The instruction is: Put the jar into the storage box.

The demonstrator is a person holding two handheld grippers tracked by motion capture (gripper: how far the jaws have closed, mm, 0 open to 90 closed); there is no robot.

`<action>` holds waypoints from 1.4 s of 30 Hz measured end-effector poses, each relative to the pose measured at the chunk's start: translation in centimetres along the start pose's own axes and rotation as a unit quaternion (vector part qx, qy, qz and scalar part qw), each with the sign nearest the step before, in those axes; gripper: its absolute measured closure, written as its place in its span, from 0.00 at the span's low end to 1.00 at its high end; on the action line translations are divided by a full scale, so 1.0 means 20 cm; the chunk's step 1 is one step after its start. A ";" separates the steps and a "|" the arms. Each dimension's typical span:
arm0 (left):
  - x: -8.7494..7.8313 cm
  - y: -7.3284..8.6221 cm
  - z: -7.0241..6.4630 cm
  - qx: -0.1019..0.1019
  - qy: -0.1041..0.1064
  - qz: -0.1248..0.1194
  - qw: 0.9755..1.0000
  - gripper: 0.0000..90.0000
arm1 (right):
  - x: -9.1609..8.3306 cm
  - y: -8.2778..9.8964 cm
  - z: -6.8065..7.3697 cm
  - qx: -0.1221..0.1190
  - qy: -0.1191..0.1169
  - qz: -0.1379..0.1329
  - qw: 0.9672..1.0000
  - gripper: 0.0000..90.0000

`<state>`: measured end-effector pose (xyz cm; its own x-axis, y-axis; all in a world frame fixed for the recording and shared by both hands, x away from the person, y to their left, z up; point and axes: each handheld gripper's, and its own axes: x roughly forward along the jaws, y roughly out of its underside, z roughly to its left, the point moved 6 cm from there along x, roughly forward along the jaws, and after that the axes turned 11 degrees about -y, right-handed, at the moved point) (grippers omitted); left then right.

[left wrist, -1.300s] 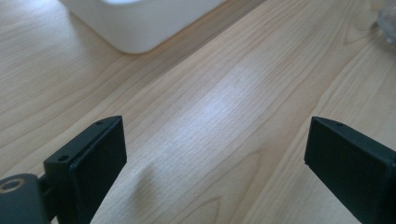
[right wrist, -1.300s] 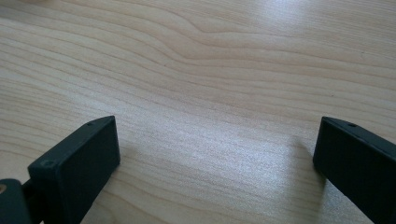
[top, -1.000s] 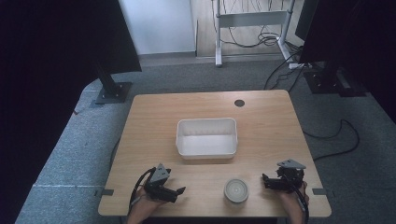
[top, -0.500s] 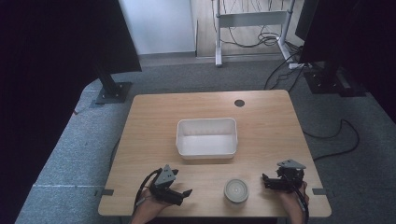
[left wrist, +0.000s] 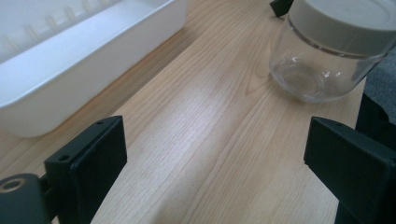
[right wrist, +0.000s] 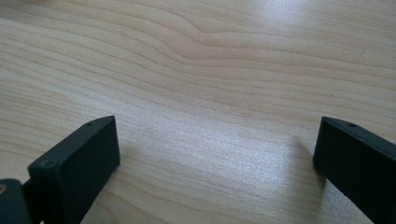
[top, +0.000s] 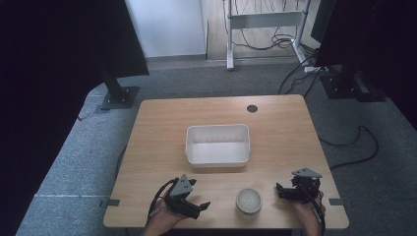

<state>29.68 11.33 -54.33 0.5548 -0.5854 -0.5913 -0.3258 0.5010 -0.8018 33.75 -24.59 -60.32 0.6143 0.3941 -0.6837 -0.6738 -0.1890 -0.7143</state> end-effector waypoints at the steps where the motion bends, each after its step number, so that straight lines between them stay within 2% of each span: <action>1: 0.00 -0.01 -0.01 0.001 0.002 -0.001 1.000 0.06 | 0.00 0.00 0.00 0.000 0.000 0.000 1.000 0.00; 18: 0.09 -0.12 -0.17 0.028 0.041 -0.018 0.999 0.03 | 0.00 0.00 0.00 0.000 0.000 0.000 1.000 0.00; 32: 0.19 -0.17 -0.30 0.039 0.077 -0.025 0.996 0.02 | 0.00 0.00 0.00 0.000 0.000 0.000 1.000 0.00; 42: 0.25 -0.19 -0.38 0.044 0.094 -0.022 0.994 0.02 | 0.00 0.00 0.00 0.000 0.000 0.000 1.000 0.00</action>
<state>27.94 1.72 -54.96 0.4110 -0.7133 -0.5677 -0.2307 0.5211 -0.8218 33.76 -24.59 -60.32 0.6143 0.3941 -0.6836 -0.6739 -0.1888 -0.7143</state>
